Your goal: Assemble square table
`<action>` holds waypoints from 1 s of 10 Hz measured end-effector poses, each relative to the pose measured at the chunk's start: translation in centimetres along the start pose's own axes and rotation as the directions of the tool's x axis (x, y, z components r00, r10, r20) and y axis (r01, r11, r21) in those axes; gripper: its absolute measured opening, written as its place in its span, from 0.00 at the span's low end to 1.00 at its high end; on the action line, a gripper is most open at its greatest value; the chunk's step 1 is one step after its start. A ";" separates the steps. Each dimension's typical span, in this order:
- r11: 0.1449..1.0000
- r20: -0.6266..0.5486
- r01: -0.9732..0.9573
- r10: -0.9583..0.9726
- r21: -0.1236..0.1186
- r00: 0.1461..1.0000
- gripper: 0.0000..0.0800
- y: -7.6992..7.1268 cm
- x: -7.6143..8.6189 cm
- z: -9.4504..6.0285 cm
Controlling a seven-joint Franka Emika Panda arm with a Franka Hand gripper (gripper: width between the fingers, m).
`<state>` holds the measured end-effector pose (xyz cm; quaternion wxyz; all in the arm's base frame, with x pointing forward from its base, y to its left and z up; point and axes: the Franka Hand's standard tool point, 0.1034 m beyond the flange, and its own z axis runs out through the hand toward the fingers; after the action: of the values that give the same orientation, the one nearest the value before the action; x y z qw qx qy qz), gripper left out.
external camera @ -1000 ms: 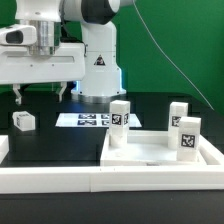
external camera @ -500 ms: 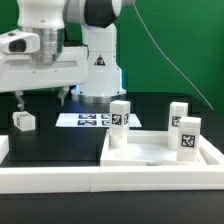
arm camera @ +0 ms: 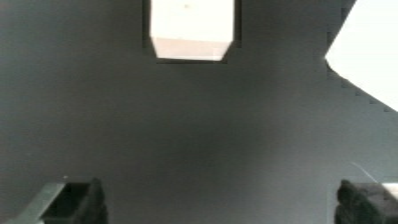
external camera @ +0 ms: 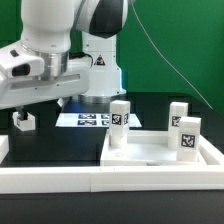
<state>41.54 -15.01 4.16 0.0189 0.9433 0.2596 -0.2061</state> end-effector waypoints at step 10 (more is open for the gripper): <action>0.999 0.449 0.024 -0.040 0.041 0.893 0.81 -0.1 -1.0 2.2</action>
Offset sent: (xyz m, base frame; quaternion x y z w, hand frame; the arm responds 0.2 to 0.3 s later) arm -0.0160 -0.0433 0.0044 -0.0321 -0.2443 -0.0045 0.9692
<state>39.87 -15.75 2.57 0.0586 0.8659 0.2600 -0.4233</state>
